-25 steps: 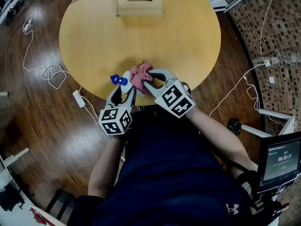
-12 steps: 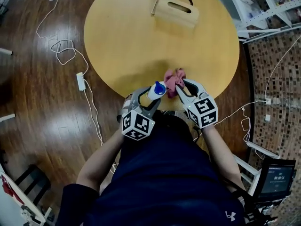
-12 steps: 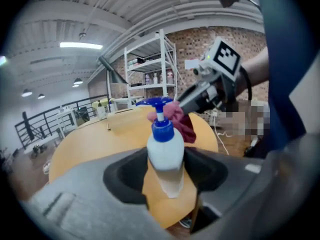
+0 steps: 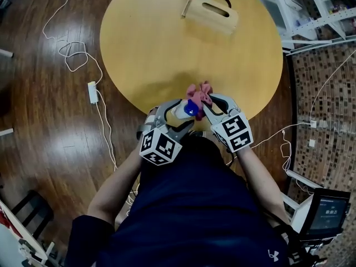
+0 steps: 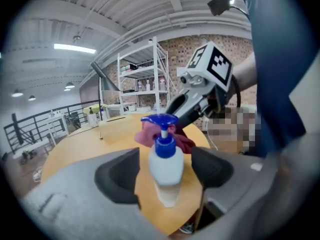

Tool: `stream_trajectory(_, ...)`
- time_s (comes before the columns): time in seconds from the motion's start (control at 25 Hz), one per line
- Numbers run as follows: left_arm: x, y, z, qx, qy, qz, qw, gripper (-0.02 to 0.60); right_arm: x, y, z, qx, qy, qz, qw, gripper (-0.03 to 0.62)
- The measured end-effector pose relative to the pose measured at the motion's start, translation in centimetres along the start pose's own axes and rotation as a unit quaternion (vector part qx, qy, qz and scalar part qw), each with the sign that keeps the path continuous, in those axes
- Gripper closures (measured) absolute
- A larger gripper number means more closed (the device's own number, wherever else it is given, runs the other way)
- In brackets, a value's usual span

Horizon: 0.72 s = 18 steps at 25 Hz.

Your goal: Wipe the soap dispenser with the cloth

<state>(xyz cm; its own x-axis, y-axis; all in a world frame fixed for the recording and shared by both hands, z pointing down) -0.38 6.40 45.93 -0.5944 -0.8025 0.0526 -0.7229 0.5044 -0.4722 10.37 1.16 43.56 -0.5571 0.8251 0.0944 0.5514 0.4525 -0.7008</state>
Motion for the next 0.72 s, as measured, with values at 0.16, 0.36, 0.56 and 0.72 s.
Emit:
stream_trajectory(0.16, 0.0, -1.4, 0.3, 0.037, -0.046, 0.012, 0.9982, 0.258, -0.9, -0.2, -1.0, 0.04, 0.01, -0.024, 0.999, 0.499)
stream_trajectory(0.36, -0.2, -1.8, 0.2, 0.044, -0.056, 0.014, 0.9974, 0.28, -2.5, 4.6, 2.2, -0.049, -0.036, -0.026, 0.998, 0.499)
stream_trajectory(0.56, -0.1, -1.5, -0.2, 0.041, -0.051, 0.021, 0.9976, 0.314, 4.3, 4.1, 7.5, -0.06, 0.119, 0.065, 0.989, 0.499)
stream_trajectory(0.72, -0.3, -1.7, -0.3, 0.04, -0.055, 0.022, 0.9974, 0.317, 2.8, 2.6, 6.8, -0.018, 0.139, 0.001, 0.99, 0.505)
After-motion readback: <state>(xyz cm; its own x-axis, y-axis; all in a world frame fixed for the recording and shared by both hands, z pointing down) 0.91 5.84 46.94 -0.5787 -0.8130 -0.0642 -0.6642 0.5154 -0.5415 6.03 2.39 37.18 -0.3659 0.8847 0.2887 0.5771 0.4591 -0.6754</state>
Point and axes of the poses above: the fingertips, and each gripper's own axes: y backward along the fingers, x to its left, z out of its top, the point moved 6 cm from there along y, backward along the fingers, and after that the axes turned 7 degrees about y, right-handed, at the moved point
